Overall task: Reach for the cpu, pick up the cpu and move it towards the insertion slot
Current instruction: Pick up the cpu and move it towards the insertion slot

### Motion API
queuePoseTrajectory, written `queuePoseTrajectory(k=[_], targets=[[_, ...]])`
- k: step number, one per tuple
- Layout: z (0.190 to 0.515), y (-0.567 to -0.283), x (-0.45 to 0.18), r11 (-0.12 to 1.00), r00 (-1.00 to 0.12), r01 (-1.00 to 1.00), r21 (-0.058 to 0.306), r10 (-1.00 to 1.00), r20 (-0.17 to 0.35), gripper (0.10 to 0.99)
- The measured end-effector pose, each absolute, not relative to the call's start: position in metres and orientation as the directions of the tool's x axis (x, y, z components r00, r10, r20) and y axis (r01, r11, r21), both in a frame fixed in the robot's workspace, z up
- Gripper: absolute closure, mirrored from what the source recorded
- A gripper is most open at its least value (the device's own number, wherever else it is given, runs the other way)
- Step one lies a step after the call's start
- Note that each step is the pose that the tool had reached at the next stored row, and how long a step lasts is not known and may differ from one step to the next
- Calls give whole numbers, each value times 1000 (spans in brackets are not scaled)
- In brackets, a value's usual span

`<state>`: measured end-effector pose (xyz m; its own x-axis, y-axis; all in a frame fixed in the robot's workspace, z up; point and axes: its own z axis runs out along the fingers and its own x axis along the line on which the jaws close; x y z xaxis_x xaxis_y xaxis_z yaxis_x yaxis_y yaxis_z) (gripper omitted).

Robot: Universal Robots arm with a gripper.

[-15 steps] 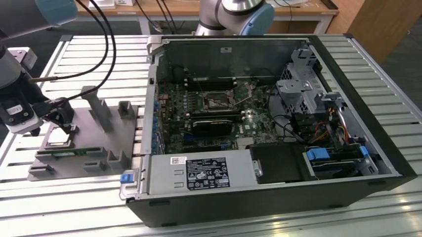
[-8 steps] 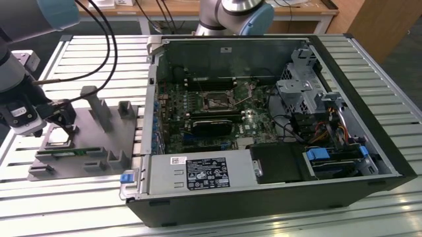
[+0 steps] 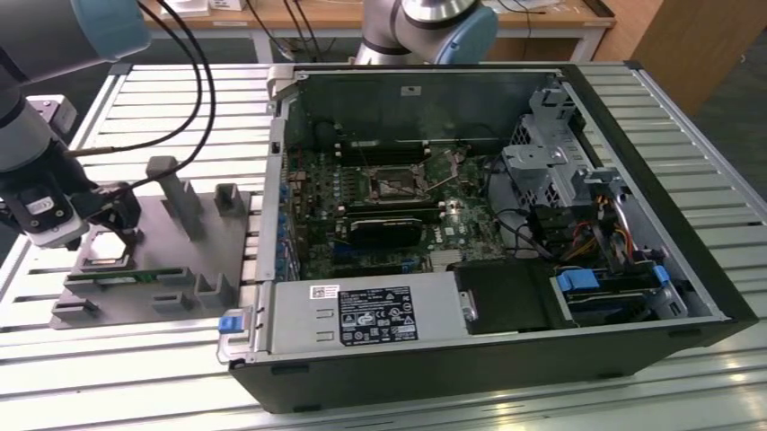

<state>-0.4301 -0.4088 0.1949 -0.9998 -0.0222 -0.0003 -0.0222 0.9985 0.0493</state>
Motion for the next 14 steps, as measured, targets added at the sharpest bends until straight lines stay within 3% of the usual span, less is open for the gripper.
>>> queuePoseTrajectory(k=[14], targets=[[183, -408, -430, 999, -1000, -22, 49, -22, 0, 380]])
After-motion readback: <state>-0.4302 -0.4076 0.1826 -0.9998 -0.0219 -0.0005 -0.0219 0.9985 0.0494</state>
